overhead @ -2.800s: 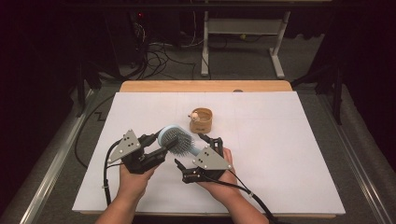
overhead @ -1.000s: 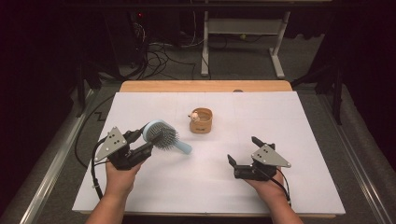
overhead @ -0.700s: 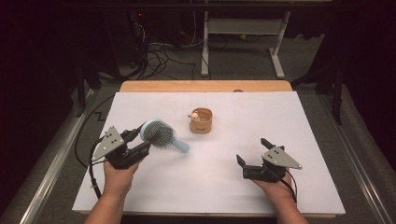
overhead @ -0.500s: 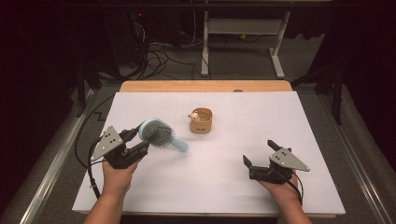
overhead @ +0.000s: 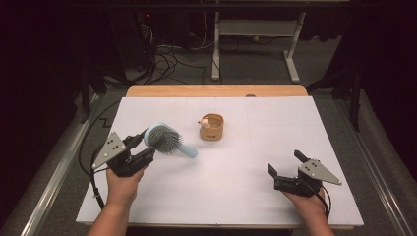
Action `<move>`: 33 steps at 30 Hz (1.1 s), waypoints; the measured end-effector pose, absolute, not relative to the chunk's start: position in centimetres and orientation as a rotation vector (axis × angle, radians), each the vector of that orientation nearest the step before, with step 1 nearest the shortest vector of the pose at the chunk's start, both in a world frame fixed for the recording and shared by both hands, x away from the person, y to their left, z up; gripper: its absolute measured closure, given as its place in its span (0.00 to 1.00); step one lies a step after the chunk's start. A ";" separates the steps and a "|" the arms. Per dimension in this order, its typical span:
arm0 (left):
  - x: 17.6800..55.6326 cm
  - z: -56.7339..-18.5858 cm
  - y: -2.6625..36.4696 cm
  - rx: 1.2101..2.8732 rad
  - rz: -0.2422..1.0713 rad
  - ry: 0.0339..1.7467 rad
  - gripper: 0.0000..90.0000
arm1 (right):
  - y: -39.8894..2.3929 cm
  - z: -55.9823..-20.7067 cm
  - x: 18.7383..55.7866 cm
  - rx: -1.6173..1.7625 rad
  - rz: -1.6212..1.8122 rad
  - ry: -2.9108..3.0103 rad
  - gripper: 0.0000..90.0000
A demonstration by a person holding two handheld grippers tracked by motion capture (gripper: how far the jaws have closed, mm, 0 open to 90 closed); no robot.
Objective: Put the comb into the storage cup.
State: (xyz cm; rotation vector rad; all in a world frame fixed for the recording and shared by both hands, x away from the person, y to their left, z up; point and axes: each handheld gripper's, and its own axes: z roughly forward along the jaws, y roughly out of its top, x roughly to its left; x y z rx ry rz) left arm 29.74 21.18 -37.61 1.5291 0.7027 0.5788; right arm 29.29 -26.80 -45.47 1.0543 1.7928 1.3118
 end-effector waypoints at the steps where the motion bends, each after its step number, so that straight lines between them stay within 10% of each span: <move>1: 29.7 -37.6 21.1 1.535 0.582 0.700 0.64 | -26.8 -45.5 29.3 1.054 1.313 1.793 0.00; 33: 31.1 -34.3 18.5 1.513 0.597 0.665 0.64 | -26.5 -45.4 29.3 1.036 1.333 1.794 0.00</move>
